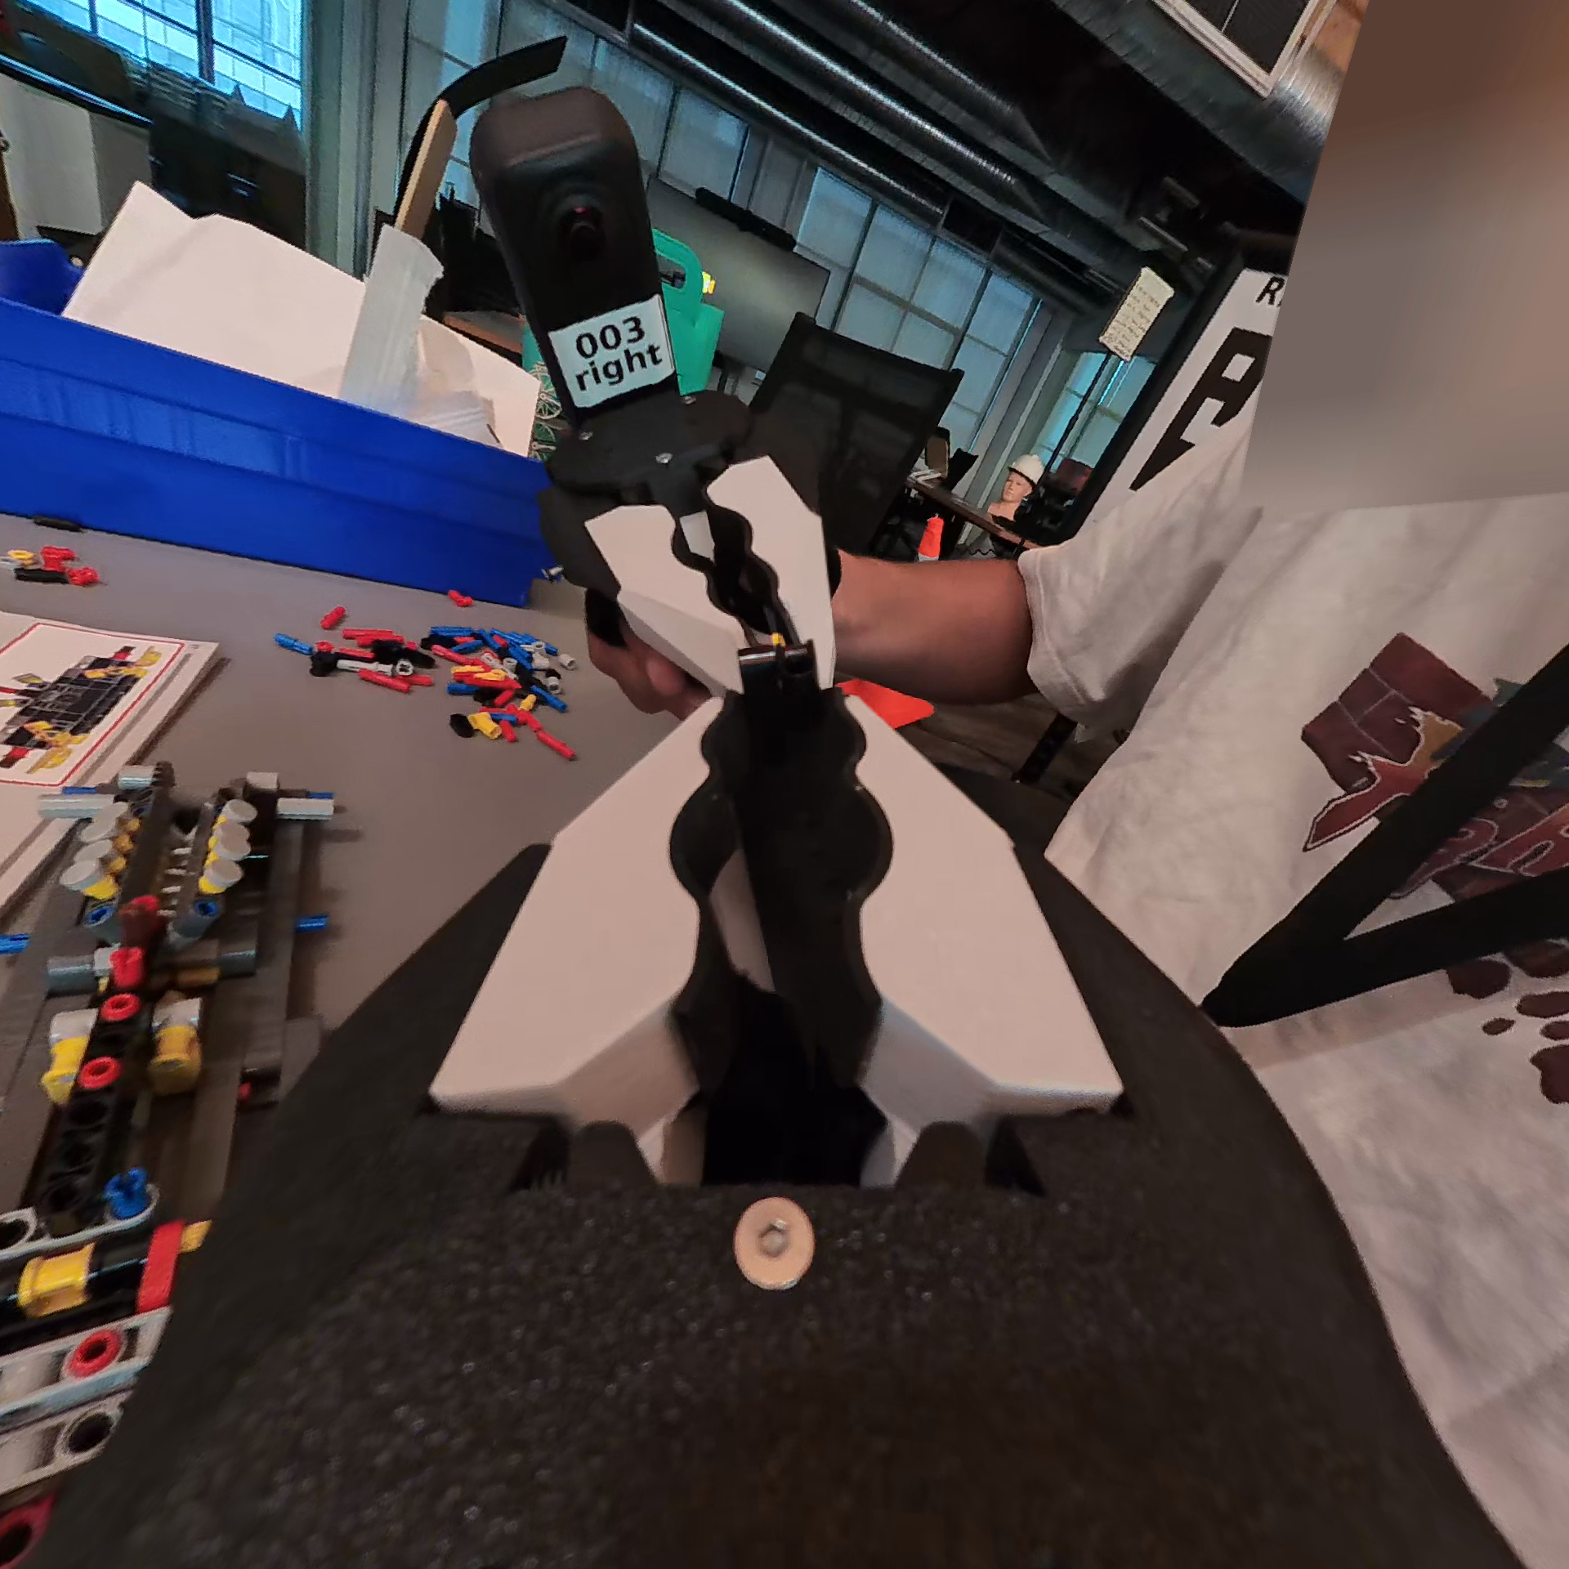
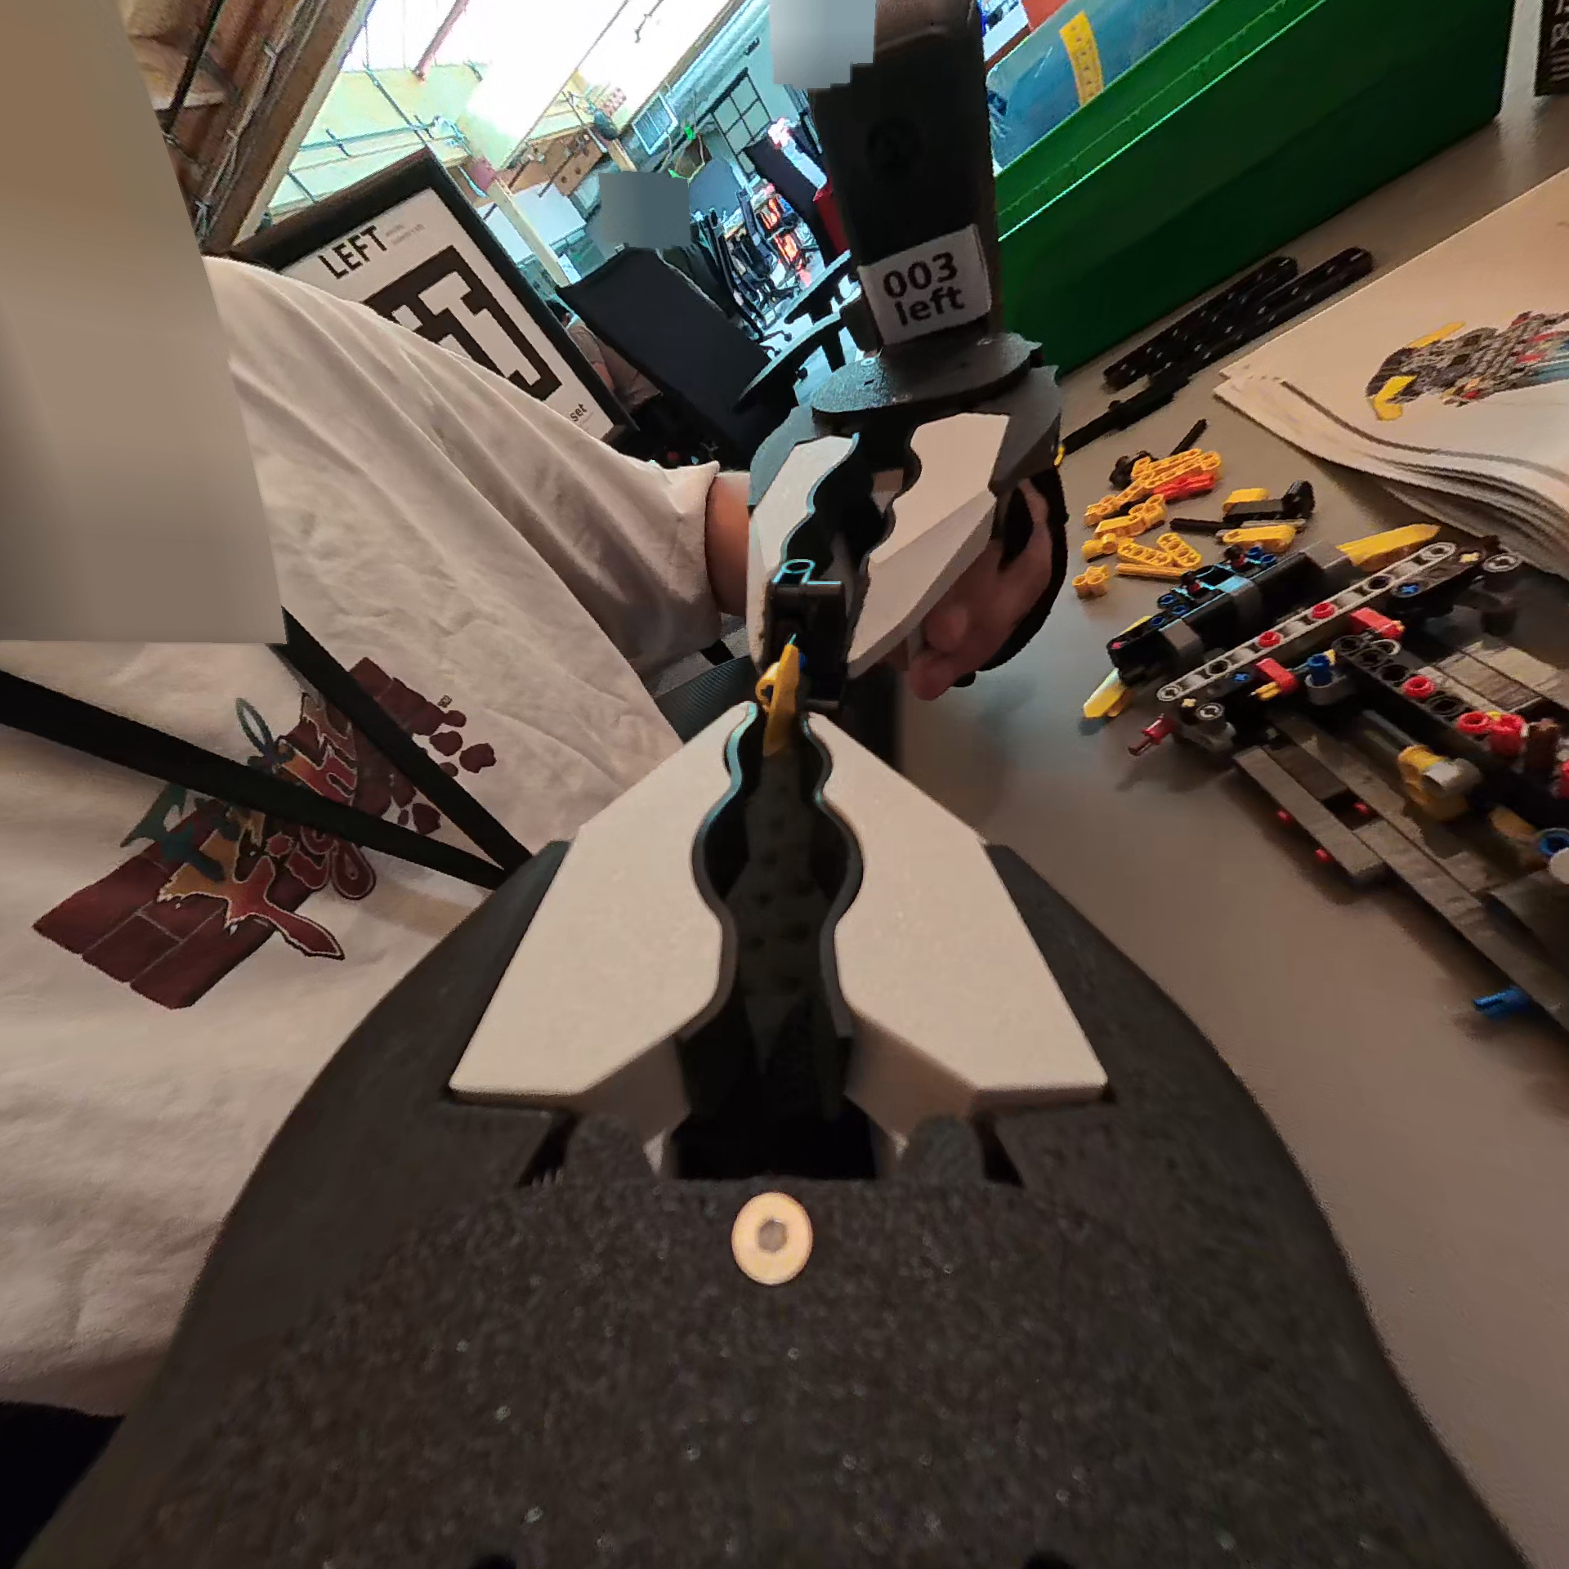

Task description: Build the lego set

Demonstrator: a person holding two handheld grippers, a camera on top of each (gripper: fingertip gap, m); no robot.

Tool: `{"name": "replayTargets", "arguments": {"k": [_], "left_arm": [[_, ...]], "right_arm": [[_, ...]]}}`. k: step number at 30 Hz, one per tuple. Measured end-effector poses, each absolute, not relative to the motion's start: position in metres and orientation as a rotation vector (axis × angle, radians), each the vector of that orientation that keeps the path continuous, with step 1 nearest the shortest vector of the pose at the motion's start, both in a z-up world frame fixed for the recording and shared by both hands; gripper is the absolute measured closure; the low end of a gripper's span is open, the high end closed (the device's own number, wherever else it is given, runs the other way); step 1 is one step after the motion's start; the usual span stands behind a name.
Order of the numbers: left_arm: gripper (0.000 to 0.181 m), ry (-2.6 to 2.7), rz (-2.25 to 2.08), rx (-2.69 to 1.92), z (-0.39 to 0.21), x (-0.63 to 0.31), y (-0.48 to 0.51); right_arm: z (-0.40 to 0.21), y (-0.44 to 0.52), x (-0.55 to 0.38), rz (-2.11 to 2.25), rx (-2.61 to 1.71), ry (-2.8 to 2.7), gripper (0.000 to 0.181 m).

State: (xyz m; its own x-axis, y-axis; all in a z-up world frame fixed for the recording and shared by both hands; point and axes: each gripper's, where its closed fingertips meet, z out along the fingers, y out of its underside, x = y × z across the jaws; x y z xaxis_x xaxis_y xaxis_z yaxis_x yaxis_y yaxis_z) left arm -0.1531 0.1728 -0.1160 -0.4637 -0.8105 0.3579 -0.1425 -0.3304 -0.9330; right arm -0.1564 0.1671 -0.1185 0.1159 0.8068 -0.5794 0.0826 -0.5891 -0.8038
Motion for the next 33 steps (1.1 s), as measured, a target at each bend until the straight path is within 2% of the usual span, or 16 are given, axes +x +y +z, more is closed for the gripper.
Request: {"name": "replayTargets", "arguments": {"k": [16,25,33], "left_arm": [[0.166,1.486,-1.854,-1.274,-0.124,-0.153,0.166],[0.166,1.811,-1.414,-1.167,-0.162,-0.153,0.151],[0.166,1.912,-1.253,-1.074,-0.176,-0.153,0.141]], "right_arm": [[-0.121,0.164,-0.158,1.515,-1.813,-0.886,0.176],[-0.157,0.143,-0.157,1.43,-2.066,-1.117,0.176],[-0.169,0.134,-0.157,1.366,-2.126,-1.272,0.176]]}}
